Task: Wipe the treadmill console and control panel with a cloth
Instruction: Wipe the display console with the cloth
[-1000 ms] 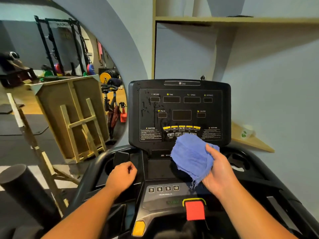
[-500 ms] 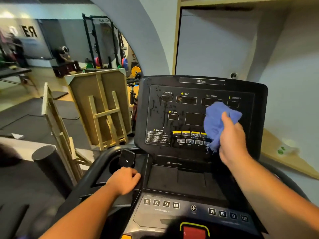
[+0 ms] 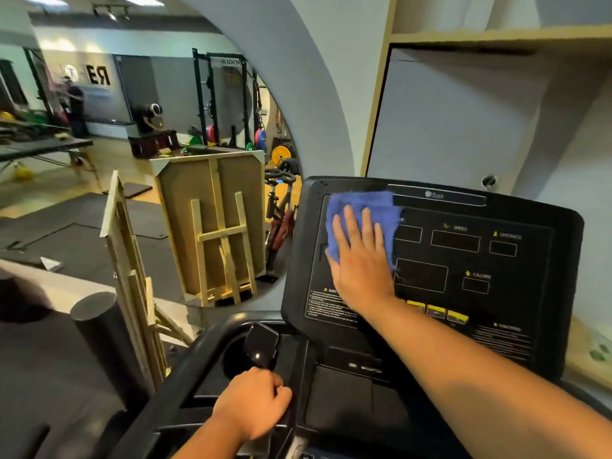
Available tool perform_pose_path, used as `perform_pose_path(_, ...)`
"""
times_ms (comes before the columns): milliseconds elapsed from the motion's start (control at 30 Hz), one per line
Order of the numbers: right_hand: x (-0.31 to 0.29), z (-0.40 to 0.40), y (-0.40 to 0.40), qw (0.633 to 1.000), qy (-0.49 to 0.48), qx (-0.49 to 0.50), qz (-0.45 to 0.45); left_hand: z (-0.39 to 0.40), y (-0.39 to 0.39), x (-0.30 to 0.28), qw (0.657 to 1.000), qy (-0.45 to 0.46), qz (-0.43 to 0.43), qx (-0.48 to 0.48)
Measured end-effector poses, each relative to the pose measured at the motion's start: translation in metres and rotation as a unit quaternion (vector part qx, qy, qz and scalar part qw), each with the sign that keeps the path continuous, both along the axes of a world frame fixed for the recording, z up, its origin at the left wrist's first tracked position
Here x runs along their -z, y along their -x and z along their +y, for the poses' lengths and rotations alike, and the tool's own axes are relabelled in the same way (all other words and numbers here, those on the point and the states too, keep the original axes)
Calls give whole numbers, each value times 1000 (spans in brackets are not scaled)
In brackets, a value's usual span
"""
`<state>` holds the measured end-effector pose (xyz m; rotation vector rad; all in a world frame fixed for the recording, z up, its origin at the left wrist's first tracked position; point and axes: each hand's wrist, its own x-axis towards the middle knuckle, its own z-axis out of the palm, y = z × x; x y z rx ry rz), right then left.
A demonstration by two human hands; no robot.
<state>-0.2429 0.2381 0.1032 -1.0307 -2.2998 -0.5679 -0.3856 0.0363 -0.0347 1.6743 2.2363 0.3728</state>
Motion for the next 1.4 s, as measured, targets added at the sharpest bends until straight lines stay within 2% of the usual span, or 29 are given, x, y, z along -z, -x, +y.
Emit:
perform_pose_path(133,51,-21,-19,981,-41,-96,-166,1,2,-2,1000,5,-20,6)
perform_pose_path(233,42,-6,-39,960,-69,-126,-239,-1,2,-2,1000,0,-17,12)
perform_pose_path(300,15,10,-34,976,-70,-73,-195,1,3,-4,999,7,-29,11)
perform_pose_path(367,-18,21,-15,994,-41,-4,-98,3,4,-5,999,23,-37,11)
perform_pose_path(467,-45,22,21,999,-13,49,-20,6,6,-5,999,30,-30,27)
perform_pose_path(533,-39,16,36,998,-26,47,-31,5,7,-3,999,22,-26,33)
perform_pose_path(667,-1,4,17,980,-60,-73,-175,4,7,-6,999,18,-32,30)
perform_pose_path(767,14,4,-18,956,-82,-118,-254,3,6,-9,998,33,-37,34)
perform_pose_path(833,3,16,-27,965,-93,-94,-228,4,7,-10,998,41,-38,37)
perform_pose_path(967,-43,30,4,998,-33,5,-53,4,6,-12,998,40,-36,44)
perform_pose_path(1033,-49,27,31,999,-30,30,-13,3,5,-13,998,31,-36,44)
perform_pose_path(1133,-31,16,48,996,-51,-23,-70,0,3,-14,999,21,-25,36)
perform_pose_path(1300,9,9,-5,960,-74,-133,-235,-1,1,-14,999,30,-26,25)
perform_pose_path(1367,10,13,-28,959,-76,-130,-240,-1,3,-14,998,35,-36,24)
perform_pose_path(1400,5,17,-35,968,-71,-110,-214,-1,3,-13,998,33,-41,24)
